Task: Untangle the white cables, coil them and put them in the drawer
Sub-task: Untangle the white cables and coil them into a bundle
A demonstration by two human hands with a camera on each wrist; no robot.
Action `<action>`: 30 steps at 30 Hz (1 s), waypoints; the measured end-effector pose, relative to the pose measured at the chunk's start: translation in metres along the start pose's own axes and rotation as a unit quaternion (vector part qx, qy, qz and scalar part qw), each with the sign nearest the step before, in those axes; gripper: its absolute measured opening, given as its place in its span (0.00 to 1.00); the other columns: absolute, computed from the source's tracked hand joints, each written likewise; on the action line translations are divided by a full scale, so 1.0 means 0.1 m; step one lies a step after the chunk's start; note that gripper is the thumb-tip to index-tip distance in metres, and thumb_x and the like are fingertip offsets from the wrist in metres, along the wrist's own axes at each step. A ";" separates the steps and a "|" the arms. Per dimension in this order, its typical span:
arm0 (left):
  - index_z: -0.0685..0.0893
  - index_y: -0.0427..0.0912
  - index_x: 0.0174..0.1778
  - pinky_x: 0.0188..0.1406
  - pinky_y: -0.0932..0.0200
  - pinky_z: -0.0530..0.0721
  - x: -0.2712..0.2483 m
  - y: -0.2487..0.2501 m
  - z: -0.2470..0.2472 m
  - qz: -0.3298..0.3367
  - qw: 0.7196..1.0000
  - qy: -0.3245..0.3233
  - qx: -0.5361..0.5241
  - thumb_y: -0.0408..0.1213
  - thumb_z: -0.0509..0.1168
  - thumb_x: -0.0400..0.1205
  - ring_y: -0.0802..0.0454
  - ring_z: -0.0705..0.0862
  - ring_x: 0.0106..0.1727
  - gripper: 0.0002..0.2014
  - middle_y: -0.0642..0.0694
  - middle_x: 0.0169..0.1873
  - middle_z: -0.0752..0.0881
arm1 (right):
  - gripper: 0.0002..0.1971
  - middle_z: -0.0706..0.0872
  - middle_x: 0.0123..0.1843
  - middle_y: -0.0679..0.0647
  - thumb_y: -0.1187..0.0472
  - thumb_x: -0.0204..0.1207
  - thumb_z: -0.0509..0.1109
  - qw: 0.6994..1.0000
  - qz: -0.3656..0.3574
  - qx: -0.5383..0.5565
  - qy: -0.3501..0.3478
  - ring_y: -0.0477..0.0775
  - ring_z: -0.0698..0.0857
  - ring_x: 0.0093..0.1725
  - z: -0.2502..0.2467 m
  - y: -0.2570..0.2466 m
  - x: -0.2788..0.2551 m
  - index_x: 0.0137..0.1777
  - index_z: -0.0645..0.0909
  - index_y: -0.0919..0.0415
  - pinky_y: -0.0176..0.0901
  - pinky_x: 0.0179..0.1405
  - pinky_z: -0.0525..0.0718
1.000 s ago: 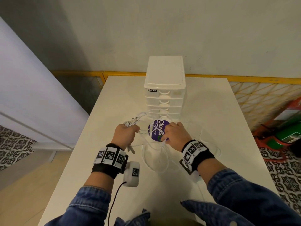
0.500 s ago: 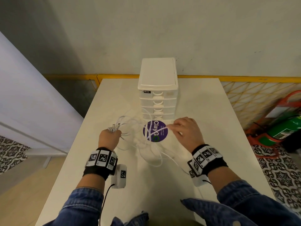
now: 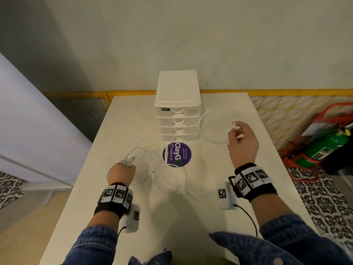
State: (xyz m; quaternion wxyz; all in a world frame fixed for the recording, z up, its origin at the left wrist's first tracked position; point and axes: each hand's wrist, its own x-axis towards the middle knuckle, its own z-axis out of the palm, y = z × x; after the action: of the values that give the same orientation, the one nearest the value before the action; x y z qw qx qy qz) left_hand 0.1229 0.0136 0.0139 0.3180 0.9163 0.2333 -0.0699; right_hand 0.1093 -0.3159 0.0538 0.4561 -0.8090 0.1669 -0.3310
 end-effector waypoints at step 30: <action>0.72 0.43 0.20 0.20 0.63 0.61 -0.40 0.75 -0.52 0.112 0.929 -0.149 -0.318 0.47 0.72 0.77 0.51 0.63 0.16 0.23 0.46 0.16 0.68 | 0.08 0.89 0.49 0.40 0.59 0.75 0.72 0.964 -0.065 0.100 -0.237 0.38 0.86 0.52 -0.09 -0.40 -0.02 0.52 0.88 0.49 0.32 0.58 0.80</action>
State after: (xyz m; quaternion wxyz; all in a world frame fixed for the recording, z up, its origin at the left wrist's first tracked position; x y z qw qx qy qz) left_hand 0.1222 -0.0216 0.1075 0.6297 0.7662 0.0890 -0.0919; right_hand 0.1002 -0.2991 0.0906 0.5389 -0.8235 -0.0330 -0.1743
